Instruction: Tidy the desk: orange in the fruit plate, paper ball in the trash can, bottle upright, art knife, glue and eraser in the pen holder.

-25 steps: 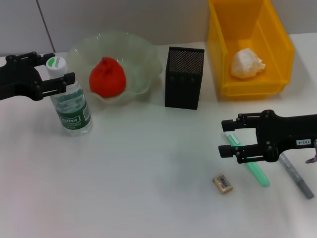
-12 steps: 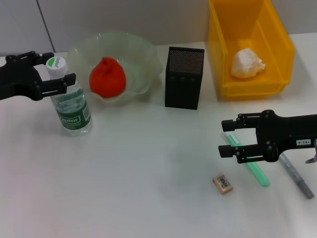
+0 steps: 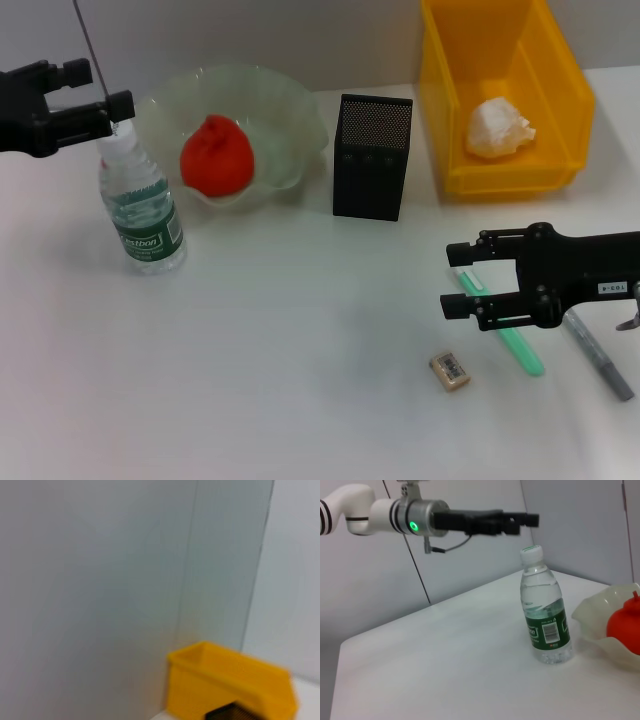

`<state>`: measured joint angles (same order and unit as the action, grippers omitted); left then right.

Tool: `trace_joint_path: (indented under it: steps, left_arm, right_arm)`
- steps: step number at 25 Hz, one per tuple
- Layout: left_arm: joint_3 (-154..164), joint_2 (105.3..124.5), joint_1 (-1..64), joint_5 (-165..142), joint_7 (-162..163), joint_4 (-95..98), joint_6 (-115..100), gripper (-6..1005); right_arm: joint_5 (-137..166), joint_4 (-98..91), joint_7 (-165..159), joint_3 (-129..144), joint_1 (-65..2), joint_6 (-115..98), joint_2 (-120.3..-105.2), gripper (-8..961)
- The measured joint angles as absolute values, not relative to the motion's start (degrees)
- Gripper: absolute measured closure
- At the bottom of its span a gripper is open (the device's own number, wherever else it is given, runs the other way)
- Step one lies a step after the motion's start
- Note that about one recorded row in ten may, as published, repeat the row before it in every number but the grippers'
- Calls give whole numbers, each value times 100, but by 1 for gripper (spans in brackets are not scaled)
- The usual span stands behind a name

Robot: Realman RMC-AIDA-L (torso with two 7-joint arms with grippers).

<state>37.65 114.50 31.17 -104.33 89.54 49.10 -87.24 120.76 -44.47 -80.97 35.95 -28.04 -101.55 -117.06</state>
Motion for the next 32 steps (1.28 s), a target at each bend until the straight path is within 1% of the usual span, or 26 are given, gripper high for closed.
trace_joint_path:
  steps: [4,8,12,15,19,25,32]
  left_arm:
    - [3787,11339,3129,-10243,9377,4997,-9618,197]
    - [3932,11323,3189,-10273,9590,4947,-10264,197]
    - [4242,11448,3110,-10284,9442,4902,-10492,197]
    - [4385,11616,3011,-10284,9028,4681,-10551,197]
    - [4491,11729,2939,-10387,8351,4321,-10615,197]
    - [4549,11809,2881,-10762,7429,3835,-10416,197]
    - [4641,11831,2756,-10916,6605,3449,-10079,197]
  right_arm:
    - [12076,-4447,-8140,3594,-2804,-10169,-11703,224]
    - [12076,-4447,-8151,3594,-2804,-10177,-11701,224]
    - [12076,-4447,-8159,3594,-2804,-10184,-11700,224]
    - [12076,-4447,-8178,3595,-2804,-10195,-11698,224]
    - [12076,-4448,-8183,3594,-2802,-10196,-11699,224]
    - [12076,-4447,-8226,3595,-2795,-10209,-11710,224]
    - [12098,-4447,-8391,3637,-2798,-10220,-11698,226]
